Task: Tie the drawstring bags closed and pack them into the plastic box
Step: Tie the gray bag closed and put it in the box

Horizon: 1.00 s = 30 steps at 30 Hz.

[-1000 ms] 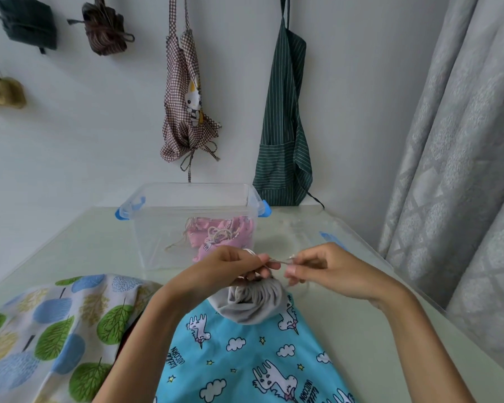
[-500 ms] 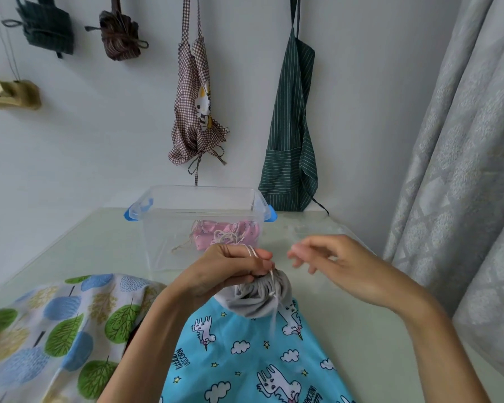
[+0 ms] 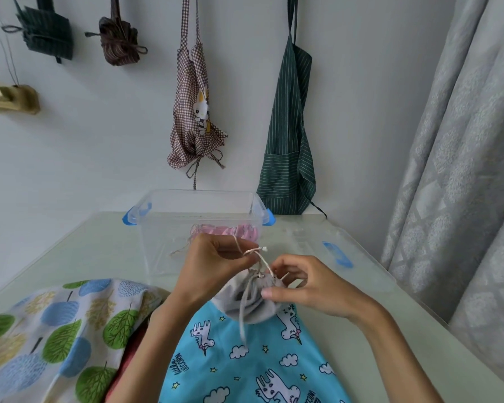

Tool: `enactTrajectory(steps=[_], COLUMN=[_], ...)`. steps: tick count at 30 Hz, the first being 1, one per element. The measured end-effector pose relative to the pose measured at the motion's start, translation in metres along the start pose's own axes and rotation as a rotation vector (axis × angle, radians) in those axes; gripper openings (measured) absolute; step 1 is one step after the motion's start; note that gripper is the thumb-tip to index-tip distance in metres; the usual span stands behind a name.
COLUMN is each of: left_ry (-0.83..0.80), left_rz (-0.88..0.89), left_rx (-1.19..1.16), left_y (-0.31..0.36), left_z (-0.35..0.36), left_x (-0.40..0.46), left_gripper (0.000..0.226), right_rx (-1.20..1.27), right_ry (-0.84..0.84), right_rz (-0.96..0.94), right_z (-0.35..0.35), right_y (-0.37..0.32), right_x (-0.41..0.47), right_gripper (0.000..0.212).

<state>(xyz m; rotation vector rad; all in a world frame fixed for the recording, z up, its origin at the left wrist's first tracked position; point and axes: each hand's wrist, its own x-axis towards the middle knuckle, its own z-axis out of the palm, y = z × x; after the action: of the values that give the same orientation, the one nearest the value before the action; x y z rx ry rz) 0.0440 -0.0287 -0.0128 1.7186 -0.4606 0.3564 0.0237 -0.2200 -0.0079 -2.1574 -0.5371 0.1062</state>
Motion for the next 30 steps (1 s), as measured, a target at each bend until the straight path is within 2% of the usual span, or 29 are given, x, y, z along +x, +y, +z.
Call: enactTrajectory(steps=[5, 9, 13, 17, 19, 22, 23, 26, 27, 28, 30], left_ry=[-0.002, -0.029, -0.062, -0.116, -0.101, -0.050, -0.052, -0.083, -0.094, -0.107, -0.135], left_rz=[-0.021, 0.015, 0.046, 0.031, 0.018, -0.105, -0.142, -0.226, -0.247, -0.261, -0.272], left_rx=[-0.052, -0.055, -0.060, -0.089, -0.087, -0.216, -0.257, -0.355, -0.376, -0.387, -0.384], left_y=[-0.004, -0.006, -0.006, -0.007, -0.006, -0.004, -0.003, 0.000, 0.001, 0.002, 0.004], left_z=[0.006, 0.008, 0.008, 0.009, 0.010, 0.012, 0.012, 0.010, 0.009, 0.008, 0.009], left_x=[-0.001, 0.000, 0.001, 0.001, 0.001, 0.003, 0.003, 0.003, 0.003, 0.003, 0.002], left_gripper=[0.015, 0.013, 0.012, 0.010, 0.017, 0.033, 0.035, 0.037, 0.037, 0.037, 0.038], right_rx=[0.204, 0.335, 0.535, 0.540, 0.690, 0.999, 0.964, 0.554, 0.529, 0.590, 0.912], right_ry=[-0.012, 0.036, 0.164, 0.247, 0.232, 0.232, 0.284, 0.521, 0.565, 0.578, 0.499], right_rz=[0.160, 0.137, 0.135, 0.135, 0.106, 0.090, 0.082, 0.057, 0.036, 0.004, -0.053], right_z=[0.004, 0.013, 0.019, 0.016, 0.008, -0.001, -0.004, -0.011, -0.014, -0.016, -0.019], right_y=[0.000, 0.007, 0.010, 0.010, 0.013, 0.011, 0.012, 0.013, 0.011, 0.008, 0.003], right_x=[0.003, 0.008, 0.014, 0.013, 0.011, 0.008, 0.008, 0.009, 0.009, 0.007, 0.004], right_gripper=[0.028, 0.027, 0.023, 0.029, 0.025, 0.016, 0.017, 0.029, 0.034, 0.037, 0.034])
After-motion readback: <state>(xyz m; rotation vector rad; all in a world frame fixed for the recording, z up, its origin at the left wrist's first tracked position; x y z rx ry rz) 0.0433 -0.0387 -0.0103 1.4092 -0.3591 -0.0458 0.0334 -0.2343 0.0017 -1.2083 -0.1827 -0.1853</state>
